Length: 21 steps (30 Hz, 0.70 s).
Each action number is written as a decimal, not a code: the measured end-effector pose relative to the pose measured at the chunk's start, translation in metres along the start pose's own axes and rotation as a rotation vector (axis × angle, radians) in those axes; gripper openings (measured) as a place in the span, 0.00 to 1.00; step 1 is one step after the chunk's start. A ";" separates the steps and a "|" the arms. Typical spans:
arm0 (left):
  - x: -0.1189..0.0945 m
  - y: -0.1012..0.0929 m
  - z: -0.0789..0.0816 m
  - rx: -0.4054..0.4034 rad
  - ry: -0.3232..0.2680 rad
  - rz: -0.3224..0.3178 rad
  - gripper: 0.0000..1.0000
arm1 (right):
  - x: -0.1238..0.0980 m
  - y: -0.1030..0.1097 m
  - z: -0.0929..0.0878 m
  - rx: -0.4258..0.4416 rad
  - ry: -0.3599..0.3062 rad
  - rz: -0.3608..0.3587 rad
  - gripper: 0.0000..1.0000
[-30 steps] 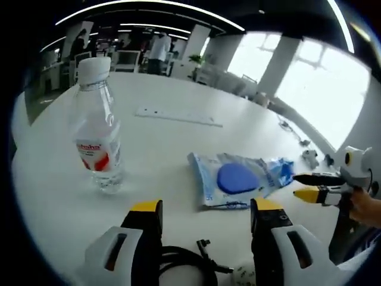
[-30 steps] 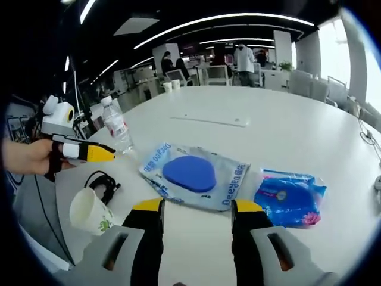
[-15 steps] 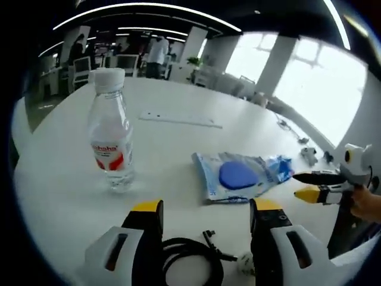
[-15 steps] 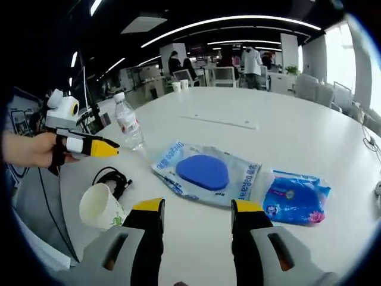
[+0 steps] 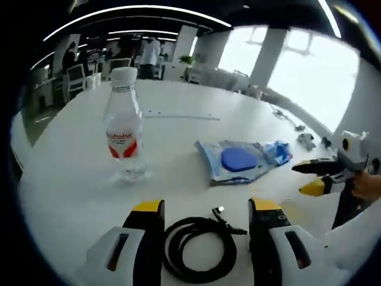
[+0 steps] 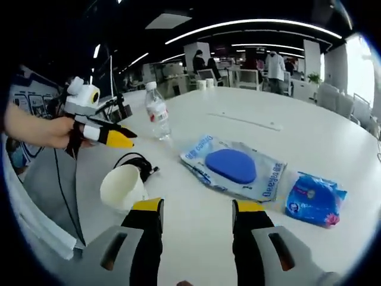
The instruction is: Arrange the tabletop items into an orderly group along one side of the table until the central work area is clear of visible clutter.
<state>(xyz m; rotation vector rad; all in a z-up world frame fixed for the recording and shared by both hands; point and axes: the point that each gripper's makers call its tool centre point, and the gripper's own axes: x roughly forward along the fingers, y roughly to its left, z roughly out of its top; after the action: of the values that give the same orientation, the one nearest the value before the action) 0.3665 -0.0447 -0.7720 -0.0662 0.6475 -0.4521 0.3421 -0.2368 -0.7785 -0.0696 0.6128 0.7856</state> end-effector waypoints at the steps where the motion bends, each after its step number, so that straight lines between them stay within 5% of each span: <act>1: -0.003 -0.001 -0.001 0.026 -0.006 -0.004 0.50 | 0.001 0.003 -0.001 0.003 0.000 0.015 0.43; 4: -0.012 -0.014 -0.003 0.037 -0.015 -0.065 0.54 | 0.002 0.020 -0.003 -0.058 -0.003 0.084 0.44; 9: -0.021 -0.037 -0.019 0.196 0.030 -0.145 0.57 | 0.000 0.046 -0.005 -0.068 -0.020 0.221 0.45; 14: -0.023 -0.076 -0.037 0.316 0.080 -0.272 0.57 | 0.002 0.071 -0.008 -0.201 -0.007 0.316 0.44; 17: -0.021 -0.091 -0.040 0.340 0.085 -0.306 0.55 | 0.007 0.080 -0.013 -0.273 0.021 0.336 0.40; 21: -0.015 -0.100 -0.039 0.347 0.083 -0.323 0.53 | 0.010 0.093 -0.006 -0.259 -0.003 0.401 0.37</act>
<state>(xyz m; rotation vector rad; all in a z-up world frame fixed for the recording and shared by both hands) 0.2940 -0.1251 -0.7745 0.1806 0.6338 -0.8769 0.2812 -0.1660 -0.7739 -0.1870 0.5251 1.2520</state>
